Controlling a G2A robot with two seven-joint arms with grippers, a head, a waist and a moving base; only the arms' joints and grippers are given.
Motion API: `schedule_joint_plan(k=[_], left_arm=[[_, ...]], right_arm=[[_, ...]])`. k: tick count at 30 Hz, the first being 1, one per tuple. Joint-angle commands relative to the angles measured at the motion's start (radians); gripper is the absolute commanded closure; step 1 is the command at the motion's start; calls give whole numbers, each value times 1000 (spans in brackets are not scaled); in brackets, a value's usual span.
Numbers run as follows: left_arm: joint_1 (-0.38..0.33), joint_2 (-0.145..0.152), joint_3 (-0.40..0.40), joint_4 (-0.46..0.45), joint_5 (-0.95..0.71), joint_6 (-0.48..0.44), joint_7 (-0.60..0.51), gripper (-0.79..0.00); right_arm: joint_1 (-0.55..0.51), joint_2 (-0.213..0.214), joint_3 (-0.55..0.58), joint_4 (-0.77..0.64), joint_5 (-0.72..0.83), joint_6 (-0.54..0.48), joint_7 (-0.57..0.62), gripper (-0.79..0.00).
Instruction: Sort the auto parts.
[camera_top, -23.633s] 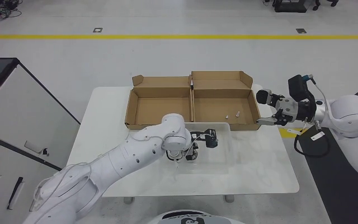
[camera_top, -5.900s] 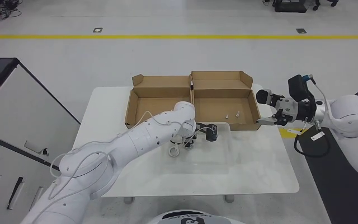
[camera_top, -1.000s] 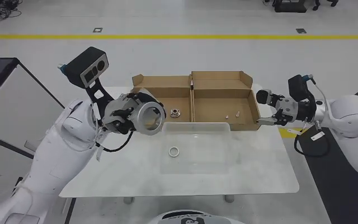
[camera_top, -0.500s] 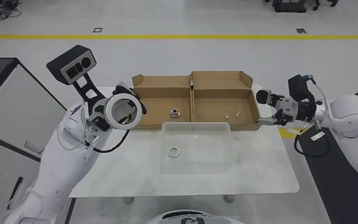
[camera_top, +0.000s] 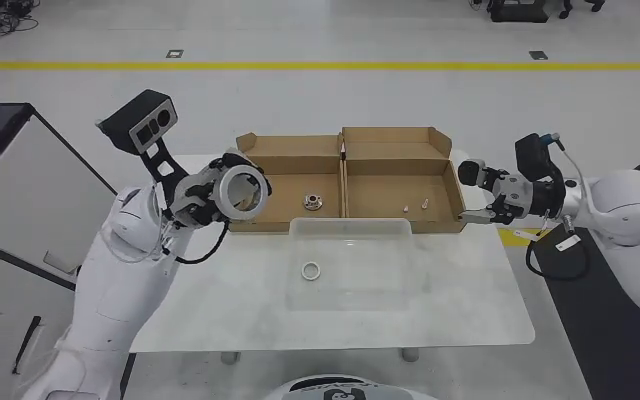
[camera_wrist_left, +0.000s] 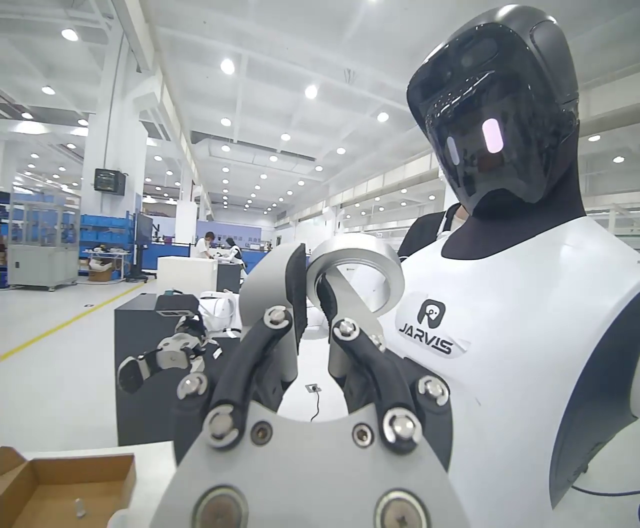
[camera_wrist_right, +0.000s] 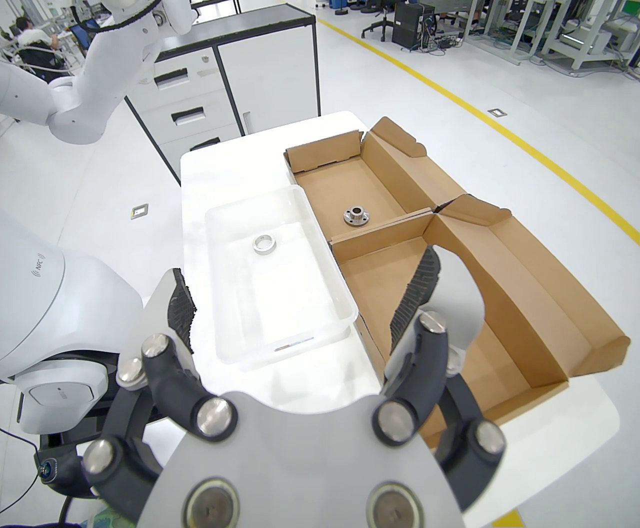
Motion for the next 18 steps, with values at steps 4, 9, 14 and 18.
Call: schedule_joint_plan(k=[4, 9, 14, 18], left_arm=[[16, -16, 1, -26, -166, 0, 11, 0], [26, -38, -21, -34, -310, 0, -45, 0], [31, -49, -39, -20, -277, 0, -79, 0], [42, -52, -40, 2, -249, 0, -79, 0]], right_arm=[[0, 0, 0, 0, 0, 0, 0, -785], [0, 0, 0, 0, 0, 0, 0, -785], [0, 0, 0, 0, 0, 0, 0, -785], [0, 0, 0, 0, 0, 0, 0, -785]])
